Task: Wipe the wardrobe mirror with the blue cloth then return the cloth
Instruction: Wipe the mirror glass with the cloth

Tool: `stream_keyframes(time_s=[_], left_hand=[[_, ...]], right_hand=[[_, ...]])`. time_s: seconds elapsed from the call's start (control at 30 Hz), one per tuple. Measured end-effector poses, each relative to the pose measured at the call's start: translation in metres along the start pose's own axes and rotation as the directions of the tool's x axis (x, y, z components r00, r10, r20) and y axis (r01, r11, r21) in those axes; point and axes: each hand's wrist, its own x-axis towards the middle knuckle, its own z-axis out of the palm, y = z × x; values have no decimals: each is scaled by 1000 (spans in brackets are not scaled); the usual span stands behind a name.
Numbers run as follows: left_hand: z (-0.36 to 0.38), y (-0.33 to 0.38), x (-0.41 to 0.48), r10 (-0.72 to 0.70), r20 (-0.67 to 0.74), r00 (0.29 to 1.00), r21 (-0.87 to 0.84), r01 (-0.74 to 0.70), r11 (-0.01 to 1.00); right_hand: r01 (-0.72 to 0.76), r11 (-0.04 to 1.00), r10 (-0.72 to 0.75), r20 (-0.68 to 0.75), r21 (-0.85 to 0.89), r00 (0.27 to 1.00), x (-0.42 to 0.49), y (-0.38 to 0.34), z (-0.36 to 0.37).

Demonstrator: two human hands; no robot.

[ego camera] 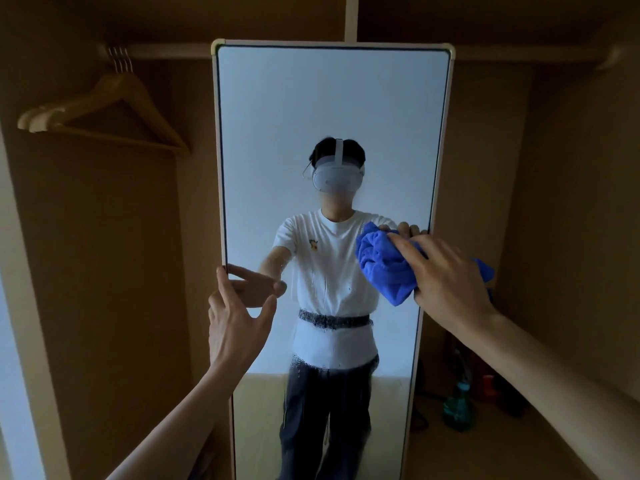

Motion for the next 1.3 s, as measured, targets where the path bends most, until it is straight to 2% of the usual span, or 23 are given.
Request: stream_keyframes(time_s=[0.13, 0.27, 0.3, 0.37, 0.43, 0.47, 0.53, 0.57, 0.67, 0.77, 0.93, 1.07, 1.17, 1.3], left_hand=[[-2, -2, 2, 12, 3, 1000, -25, -12, 1000], [-4, -7, 5, 5, 11, 1000, -41, -5, 999], [-4, -8, 5, 5, 10, 1000, -45, -5, 999], [-4, -7, 8, 3, 5, 1000, -64, -3, 998], [-4, -3, 11, -1, -5, 1000, -105, 0, 995], [-3, 0, 14, -1, -13, 1000, -127, 0, 992], [-3, 4, 18, 0, -23, 1000, -162, -3, 987], [-3, 5, 19, -1, -24, 1000, -173, -3, 985], [-2, 2, 18, 7, -28, 1000, -190, -12, 982], [-1, -5, 17, 37, -29, 999, -195, -42, 980], [-2, -5, 26, 13, 11, 1000, -185, -10, 983], [-4, -11, 26, 56, 36, 998, -195, -48, 980], [-4, -17, 27, 87, 47, 995, -220, -74, 973], [-8, -24, 30, 125, 87, 988, -260, -98, 961]], right_hand=[[-231, 962, 224, 65, 145, 973, 11, 1, -6], [-381, 876, 416, -64, 295, 907, 21, 3, -12], [-380, 877, 423, -97, 294, 901, 25, 3, -16], [-274, 897, 342, -149, 348, 928, 33, 3, -21], [-210, 857, 291, -105, 471, 951, 41, 6, -21], [-279, 851, 347, -79, 445, 934, 41, 7, -18], [-475, 826, 521, -93, 304, 848, 35, 3, -10], [-510, 816, 553, -113, 273, 825, 33, 0, -7], [-513, 818, 553, -114, 260, 825, 34, -8, -4], [-546, 795, 591, -133, 263, 796, 38, -12, 2], [-548, 800, 589, -146, 246, 795, 40, -22, 10], [-505, 816, 554, -132, 280, 822, 47, -37, 7], [-425, 855, 472, -108, 296, 875, 58, -50, 2], [-486, 830, 523, -77, 275, 849, 70, -71, 3]])
